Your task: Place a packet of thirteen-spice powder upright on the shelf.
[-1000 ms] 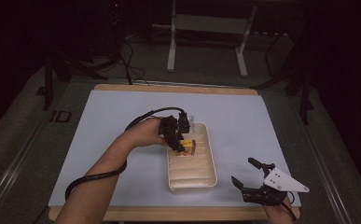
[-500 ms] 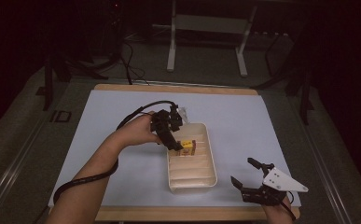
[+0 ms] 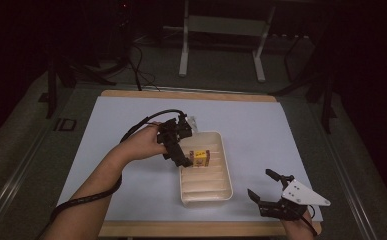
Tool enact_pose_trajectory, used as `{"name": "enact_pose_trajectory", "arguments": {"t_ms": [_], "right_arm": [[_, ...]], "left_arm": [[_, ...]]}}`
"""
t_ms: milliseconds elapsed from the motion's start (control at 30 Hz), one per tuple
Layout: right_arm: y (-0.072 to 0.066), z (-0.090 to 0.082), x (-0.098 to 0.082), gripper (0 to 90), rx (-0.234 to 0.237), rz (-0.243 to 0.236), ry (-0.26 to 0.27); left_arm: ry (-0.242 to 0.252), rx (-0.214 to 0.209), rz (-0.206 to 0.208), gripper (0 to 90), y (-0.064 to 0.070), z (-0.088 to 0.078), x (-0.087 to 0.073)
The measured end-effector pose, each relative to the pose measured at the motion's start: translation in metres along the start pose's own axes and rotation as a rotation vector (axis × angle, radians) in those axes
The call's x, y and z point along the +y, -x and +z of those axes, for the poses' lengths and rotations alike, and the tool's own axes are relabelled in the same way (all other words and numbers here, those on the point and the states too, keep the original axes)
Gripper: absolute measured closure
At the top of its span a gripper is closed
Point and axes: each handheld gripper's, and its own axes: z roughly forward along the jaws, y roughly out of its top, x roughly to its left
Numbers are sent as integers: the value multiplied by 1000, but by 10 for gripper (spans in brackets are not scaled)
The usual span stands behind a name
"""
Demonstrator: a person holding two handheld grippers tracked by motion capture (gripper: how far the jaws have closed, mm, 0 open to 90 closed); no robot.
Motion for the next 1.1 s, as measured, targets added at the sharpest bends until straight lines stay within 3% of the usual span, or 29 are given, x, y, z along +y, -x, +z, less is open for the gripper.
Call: {"name": "enact_pose_trajectory", "arguments": {"t_ms": [500,733,933,1100], "right_arm": [[-1,1,0,149,0,-2,-7],[-2,2,0,149,1,-4,-11],[-2,3,0,149,0,-4,-13],[-3,3,0,149,0,-5,-15]], "left_arm": [[31,32,-50,20,6,-15,-34],[42,33,-92,20,8,-16,-49],[40,53,-93,20,12,-16,-60],[48,40,-117,21,16,-17,-69]]}}
